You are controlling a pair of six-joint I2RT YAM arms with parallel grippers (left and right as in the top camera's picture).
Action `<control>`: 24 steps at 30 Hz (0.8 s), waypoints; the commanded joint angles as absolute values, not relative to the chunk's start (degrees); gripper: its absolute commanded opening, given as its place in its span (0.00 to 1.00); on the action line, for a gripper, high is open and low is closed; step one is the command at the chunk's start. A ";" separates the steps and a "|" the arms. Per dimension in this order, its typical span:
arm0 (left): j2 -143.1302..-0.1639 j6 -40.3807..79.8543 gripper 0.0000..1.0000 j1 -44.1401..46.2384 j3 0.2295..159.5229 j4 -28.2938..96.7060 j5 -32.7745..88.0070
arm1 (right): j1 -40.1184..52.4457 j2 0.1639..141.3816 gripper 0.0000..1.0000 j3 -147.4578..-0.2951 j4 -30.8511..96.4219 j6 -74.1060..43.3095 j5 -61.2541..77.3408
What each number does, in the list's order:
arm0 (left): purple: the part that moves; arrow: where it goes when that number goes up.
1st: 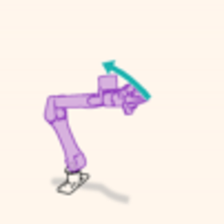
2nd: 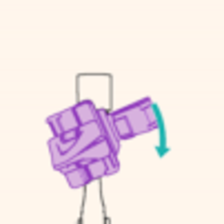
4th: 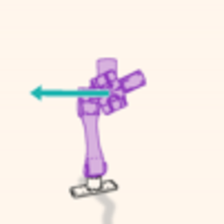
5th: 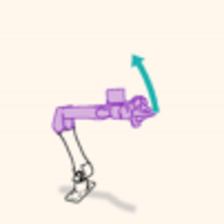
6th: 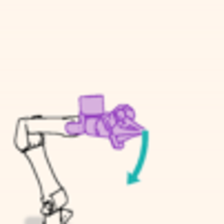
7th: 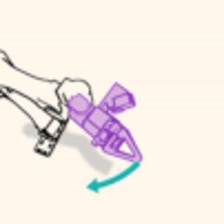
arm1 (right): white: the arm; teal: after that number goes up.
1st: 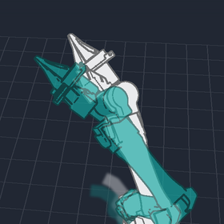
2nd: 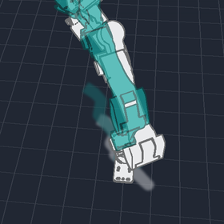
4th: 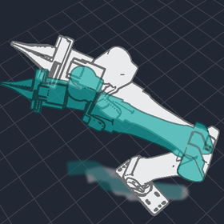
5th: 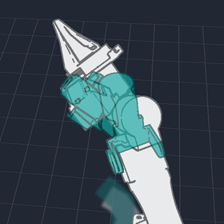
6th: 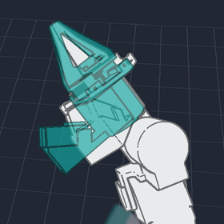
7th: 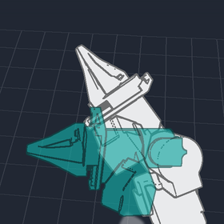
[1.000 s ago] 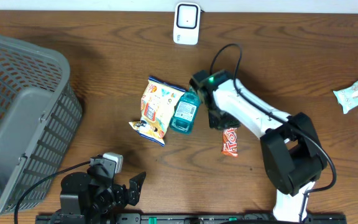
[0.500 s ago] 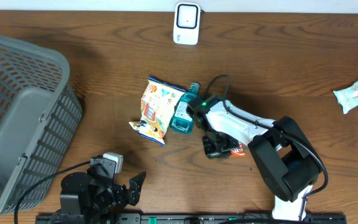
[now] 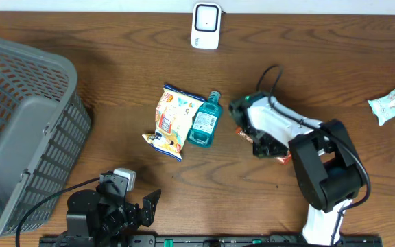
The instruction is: Scan the item barcode
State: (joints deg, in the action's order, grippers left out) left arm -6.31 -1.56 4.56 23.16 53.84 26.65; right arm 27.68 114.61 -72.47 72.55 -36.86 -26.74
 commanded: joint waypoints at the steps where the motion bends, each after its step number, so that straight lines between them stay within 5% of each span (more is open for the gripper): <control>1: -6.07 -2.13 0.98 4.47 23.68 53.98 26.35 | 27.73 114.69 0.01 -77.06 72.01 -26.98 -23.75; 4: -6.07 -2.13 0.98 4.47 23.68 53.98 26.35 | 28.47 113.89 0.06 -78.24 70.83 -17.58 -18.76; 7: -6.07 -2.13 0.98 4.47 23.68 53.95 26.35 | 28.64 113.62 0.38 -78.22 69.14 -10.81 -15.33; 10: -6.07 -2.13 0.98 4.47 23.68 53.98 26.35 | 28.64 113.62 0.48 -77.56 65.23 -5.41 -10.15; 24: -6.07 -2.13 0.98 4.47 23.68 53.98 26.35 | 29.23 113.62 0.41 -66.35 48.84 -4.19 -17.52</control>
State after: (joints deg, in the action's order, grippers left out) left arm -6.31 -1.56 4.56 23.16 53.82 26.63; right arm 29.34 112.95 -71.79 50.54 -5.13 -14.37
